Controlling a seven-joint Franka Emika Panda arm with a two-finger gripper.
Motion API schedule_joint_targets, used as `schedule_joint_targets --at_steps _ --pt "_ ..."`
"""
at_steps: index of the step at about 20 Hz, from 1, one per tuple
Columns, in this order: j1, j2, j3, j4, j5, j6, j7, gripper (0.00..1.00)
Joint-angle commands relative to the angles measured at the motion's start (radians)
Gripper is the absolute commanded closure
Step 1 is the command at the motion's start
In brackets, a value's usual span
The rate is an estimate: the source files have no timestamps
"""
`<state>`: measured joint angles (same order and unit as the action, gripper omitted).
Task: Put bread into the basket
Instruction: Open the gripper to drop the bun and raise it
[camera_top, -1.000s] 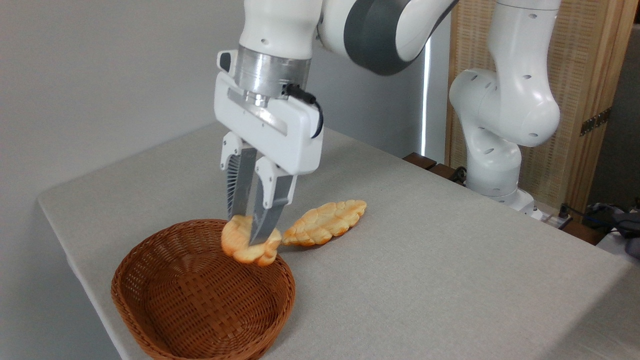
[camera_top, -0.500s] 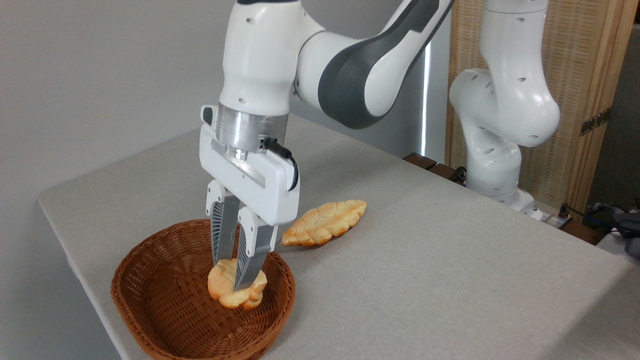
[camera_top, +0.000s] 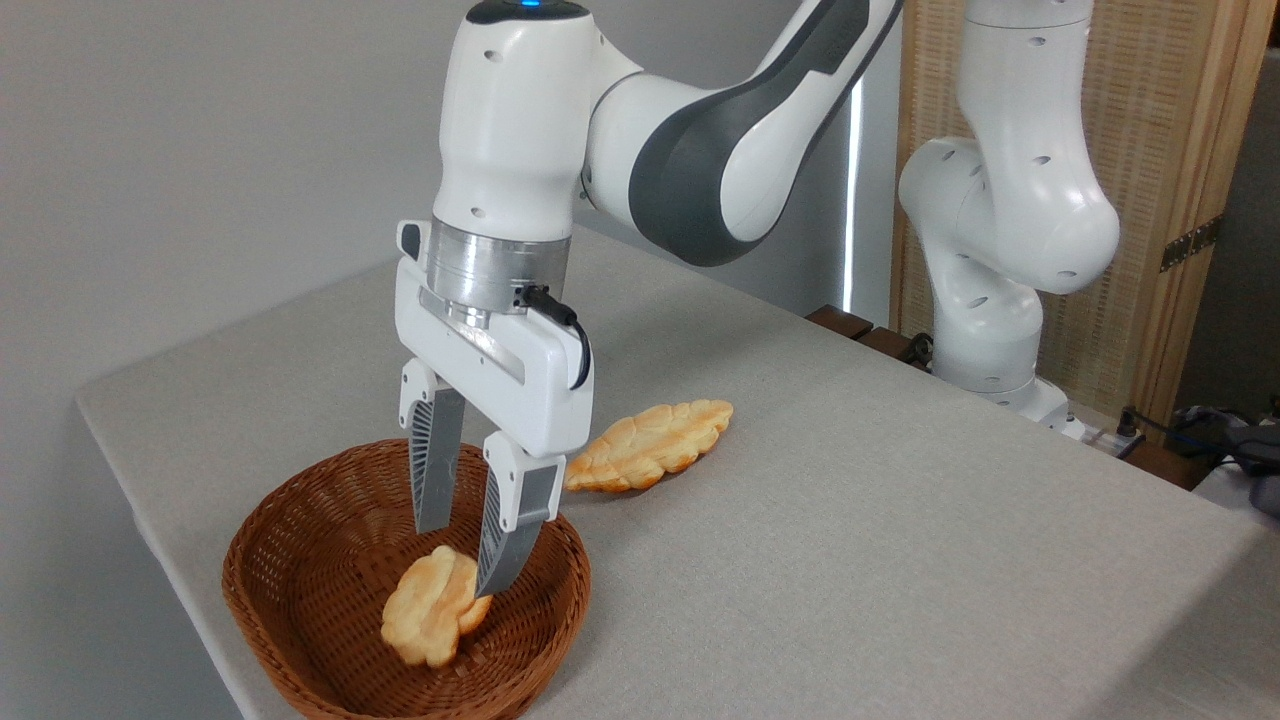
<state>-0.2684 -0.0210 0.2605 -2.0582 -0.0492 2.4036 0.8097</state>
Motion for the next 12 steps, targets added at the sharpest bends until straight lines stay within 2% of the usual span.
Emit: schedule_joint_targets --at_steps 1,7,10,12 --pt "-0.006 -0.057 0.005 -0.002 -0.018 -0.021 -0.041 0.0" --pt "0.006 -0.164 0.017 0.001 -0.015 -0.211 -0.098 0.0" --pt "0.011 -0.18 0.017 0.001 -0.005 -0.335 -0.096 0.0" --pt "0.011 -0.18 0.017 0.001 -0.005 -0.363 -0.096 0.0"
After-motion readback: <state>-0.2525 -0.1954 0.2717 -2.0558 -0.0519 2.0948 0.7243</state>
